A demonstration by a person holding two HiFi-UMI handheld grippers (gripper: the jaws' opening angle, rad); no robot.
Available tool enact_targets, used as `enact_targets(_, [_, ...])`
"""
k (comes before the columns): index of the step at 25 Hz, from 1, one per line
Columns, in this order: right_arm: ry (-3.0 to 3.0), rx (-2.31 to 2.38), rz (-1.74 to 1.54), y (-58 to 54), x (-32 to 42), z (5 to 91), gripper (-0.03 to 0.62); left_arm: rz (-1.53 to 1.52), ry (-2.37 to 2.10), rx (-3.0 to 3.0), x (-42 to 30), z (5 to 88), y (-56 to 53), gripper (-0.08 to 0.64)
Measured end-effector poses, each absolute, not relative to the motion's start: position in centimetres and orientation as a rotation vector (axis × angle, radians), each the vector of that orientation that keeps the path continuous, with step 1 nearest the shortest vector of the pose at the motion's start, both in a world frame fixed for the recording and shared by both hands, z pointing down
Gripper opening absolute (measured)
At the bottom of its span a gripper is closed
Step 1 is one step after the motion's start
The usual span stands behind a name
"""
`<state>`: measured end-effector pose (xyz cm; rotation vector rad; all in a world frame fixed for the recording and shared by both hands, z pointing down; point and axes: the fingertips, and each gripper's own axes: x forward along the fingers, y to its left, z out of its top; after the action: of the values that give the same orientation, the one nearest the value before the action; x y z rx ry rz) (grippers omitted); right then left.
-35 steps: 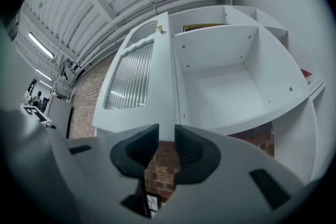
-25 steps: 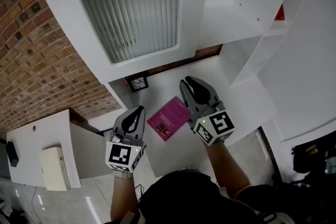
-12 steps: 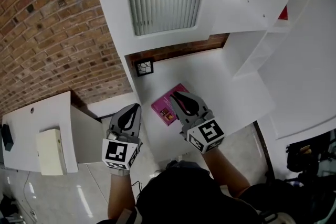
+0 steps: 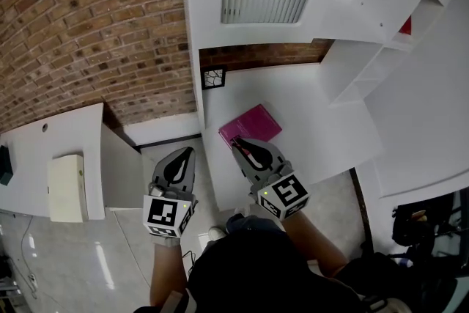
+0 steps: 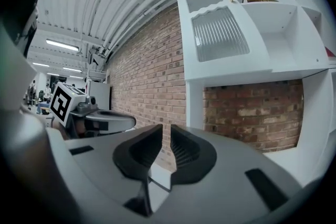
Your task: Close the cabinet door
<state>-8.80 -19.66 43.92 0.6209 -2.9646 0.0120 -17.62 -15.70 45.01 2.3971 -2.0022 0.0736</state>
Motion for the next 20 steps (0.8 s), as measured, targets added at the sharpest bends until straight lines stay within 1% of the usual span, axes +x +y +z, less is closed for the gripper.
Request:
enact_targets(10, [-2.954, 0.508, -0.029, -15.5, -9.9, 45.1, 0.057, 0.101, -2.063, 2.307, -19.5, 46.7, -11.4, 0.006])
enact_targets(20, [-2.974, 0.441, -0.051, -13.5, -11.2, 45.3, 0.057, 0.100, -2.131, 2.276, -20.3, 46.6, -9.1, 0.006])
